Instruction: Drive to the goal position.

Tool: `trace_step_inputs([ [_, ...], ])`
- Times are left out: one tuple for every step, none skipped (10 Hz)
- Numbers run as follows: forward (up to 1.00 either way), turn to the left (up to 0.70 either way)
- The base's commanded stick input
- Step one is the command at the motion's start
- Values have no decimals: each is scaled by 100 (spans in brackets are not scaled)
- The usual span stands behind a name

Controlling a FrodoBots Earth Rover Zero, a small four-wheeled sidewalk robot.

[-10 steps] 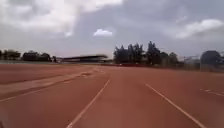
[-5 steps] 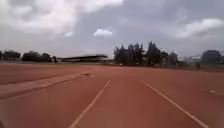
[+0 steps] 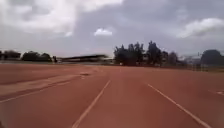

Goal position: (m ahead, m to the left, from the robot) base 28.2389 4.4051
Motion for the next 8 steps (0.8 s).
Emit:
trace_step_inputs([
  [45, 0],
  [45, 0],
  [45, 0],
  [45, 0],
  [45, 0],
  [45, 0],
  [45, 0],
  [45, 0],
])
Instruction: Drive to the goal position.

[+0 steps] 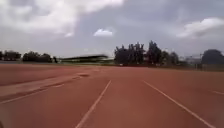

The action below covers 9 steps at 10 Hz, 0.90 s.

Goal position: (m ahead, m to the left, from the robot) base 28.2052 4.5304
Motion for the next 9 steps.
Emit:
trace_step_inputs([
  [45, 0],
  [45, 0],
  [45, 0],
  [45, 0],
  [45, -1],
  [45, -3],
  [45, -27],
  [45, -27],
  [45, -27],
])
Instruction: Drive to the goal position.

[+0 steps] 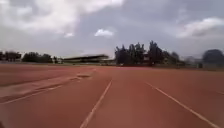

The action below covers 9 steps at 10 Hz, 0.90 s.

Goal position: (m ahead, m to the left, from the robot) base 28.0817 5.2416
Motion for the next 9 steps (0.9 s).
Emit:
trace_step_inputs([
  [45, -27],
  [45, -27],
  [45, -27],
  [45, -27],
  [45, -27],
  [45, -27],
  [45, -27],
  [45, -27],
  [45, -27],
])
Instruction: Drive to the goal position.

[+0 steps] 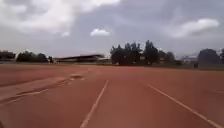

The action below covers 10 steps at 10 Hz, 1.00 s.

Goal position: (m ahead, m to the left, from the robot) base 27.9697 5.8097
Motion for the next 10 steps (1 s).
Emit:
trace_step_inputs([
  [45, -27],
  [45, 0],
  [45, 0],
  [45, 0],
  [45, 0],
  [45, 0],
  [45, 0],
  [45, 0],
  [45, 0],
  [45, 0],
])
